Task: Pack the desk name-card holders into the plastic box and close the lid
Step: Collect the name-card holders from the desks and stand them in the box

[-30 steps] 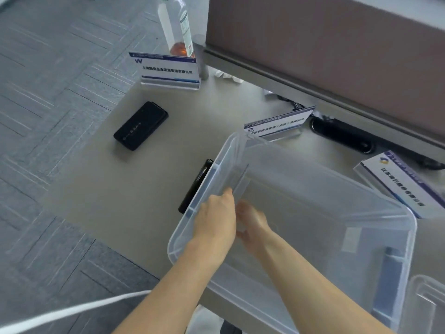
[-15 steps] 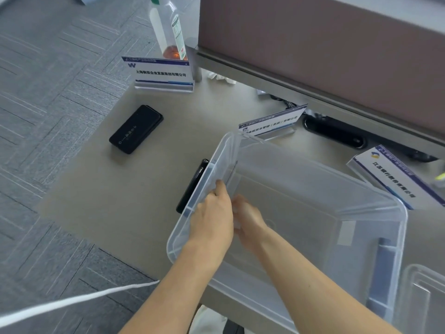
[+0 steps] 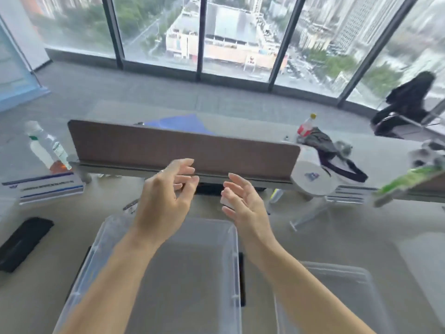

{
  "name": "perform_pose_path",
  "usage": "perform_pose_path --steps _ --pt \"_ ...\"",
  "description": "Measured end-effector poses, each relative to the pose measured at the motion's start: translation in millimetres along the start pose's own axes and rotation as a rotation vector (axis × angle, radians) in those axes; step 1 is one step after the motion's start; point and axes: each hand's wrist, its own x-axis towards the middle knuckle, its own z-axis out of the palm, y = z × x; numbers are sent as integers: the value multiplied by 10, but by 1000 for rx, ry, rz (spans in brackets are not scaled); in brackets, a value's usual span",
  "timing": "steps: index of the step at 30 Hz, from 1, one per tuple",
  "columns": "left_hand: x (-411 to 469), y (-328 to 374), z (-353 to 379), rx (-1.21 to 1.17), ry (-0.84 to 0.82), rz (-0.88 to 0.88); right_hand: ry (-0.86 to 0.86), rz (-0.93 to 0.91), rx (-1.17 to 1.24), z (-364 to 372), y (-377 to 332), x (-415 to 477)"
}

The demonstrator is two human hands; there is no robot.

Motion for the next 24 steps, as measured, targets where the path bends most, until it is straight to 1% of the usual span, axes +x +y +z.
perform_pose_path --steps 2,5,9,13,18,21,24 --pt "1 481 302 -46 -36 70 93 -67 7 -583 -210 -74" --pt "-83 1103 867 -137 -101 98 213 -122 19 -1514 -356 -227" --pt "-284 1743 1740 -255 -175 70 349 -132 26 -2789 -384 -385" --pt "-448 2140 2567 -317 -271 18 439 -121 47 -3782 -322 -462" --pt "-497 2310 3304 -394 -304 -120 491 -90 47 -4525 -186 -398" --pt "-427 2328 3668 -402 -323 -152 518 -74 37 -4809 -125 -296" --pt "-347 2336 4088 -410 -379 -177 578 -50 16 -5055 -59 -167"
